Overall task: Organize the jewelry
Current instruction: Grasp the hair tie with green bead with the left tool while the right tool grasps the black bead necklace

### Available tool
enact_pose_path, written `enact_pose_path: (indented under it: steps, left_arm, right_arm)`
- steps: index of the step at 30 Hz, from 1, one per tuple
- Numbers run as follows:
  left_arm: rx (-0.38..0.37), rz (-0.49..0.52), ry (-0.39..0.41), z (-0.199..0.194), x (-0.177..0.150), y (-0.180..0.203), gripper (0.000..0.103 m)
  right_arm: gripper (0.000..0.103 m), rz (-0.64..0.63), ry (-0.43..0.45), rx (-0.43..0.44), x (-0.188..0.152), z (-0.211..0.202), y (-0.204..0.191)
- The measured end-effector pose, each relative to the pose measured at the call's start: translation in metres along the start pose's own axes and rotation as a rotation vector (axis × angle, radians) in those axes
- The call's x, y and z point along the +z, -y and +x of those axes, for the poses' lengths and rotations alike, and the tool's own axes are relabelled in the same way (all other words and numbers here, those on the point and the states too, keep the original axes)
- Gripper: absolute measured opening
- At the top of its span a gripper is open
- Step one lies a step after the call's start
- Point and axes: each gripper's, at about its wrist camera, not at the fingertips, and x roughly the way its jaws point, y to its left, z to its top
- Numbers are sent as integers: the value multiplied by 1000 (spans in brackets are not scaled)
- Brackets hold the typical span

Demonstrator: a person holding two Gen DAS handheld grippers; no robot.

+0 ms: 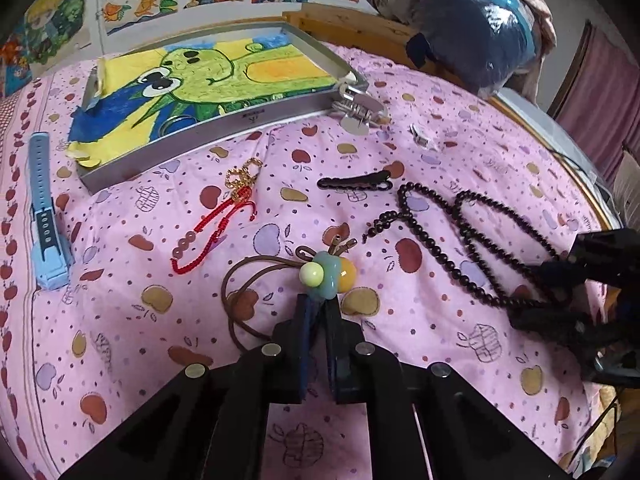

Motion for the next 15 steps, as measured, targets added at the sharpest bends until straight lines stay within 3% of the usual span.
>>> enact_pose_path:
  steps: [2, 15]
  left_arm:
    - [0, -7, 12, -6, -2, -1, 6]
    - [-12, -45, 99, -53, -2, -5, 5]
  right_arm:
    - [11, 5, 8, -6, -1, -3, 0]
    - [10, 50, 109, 24, 8, -33, 1]
